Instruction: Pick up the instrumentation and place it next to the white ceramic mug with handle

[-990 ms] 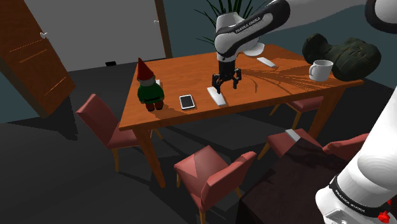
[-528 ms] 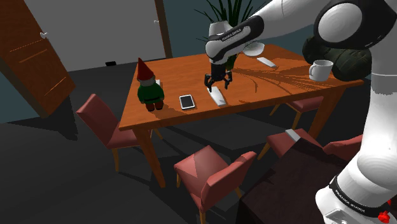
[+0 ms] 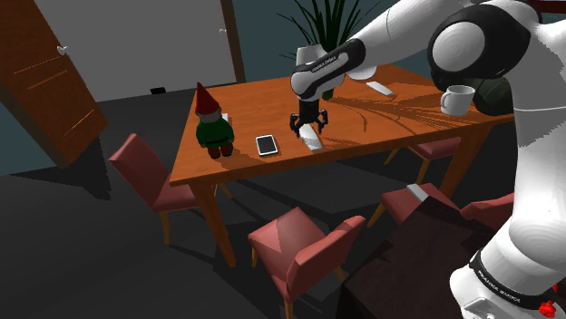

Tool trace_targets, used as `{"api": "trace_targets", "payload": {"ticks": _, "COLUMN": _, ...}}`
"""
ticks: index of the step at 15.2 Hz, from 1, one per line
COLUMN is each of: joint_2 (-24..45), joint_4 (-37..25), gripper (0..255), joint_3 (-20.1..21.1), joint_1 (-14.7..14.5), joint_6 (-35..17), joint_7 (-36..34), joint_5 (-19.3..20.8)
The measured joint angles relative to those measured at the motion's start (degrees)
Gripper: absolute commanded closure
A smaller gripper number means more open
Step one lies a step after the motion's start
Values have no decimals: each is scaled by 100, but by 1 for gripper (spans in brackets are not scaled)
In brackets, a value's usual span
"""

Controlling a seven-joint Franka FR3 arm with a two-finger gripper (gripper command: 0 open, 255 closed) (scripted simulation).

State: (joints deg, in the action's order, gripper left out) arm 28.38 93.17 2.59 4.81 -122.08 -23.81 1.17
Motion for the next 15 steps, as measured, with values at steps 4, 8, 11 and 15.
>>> {"api": "trace_targets", "payload": {"ticks": 4, "joint_2": 28, "joint_4": 71, "gripper": 0, "joint_3": -2, "joint_1": 3, "joint_6": -100, "joint_7": 4, "joint_5": 1}}
{"api": "trace_targets", "payload": {"ticks": 8, "joint_2": 27, "joint_4": 79, "gripper": 255, "joint_3": -2, "joint_1": 3, "joint_6": -108, "joint_7": 3, "joint_5": 1}}
{"api": "trace_targets", "payload": {"ticks": 11, "joint_2": 26, "joint_4": 80, "gripper": 255, "joint_3": -2, "joint_1": 3, "joint_6": -108, "joint_7": 3, "joint_5": 1}}
{"api": "trace_targets", "payload": {"ticks": 15, "joint_2": 26, "joint_4": 80, "gripper": 255, "joint_3": -2, "joint_1": 3, "joint_6": -107, "joint_7": 3, "joint_5": 1}}
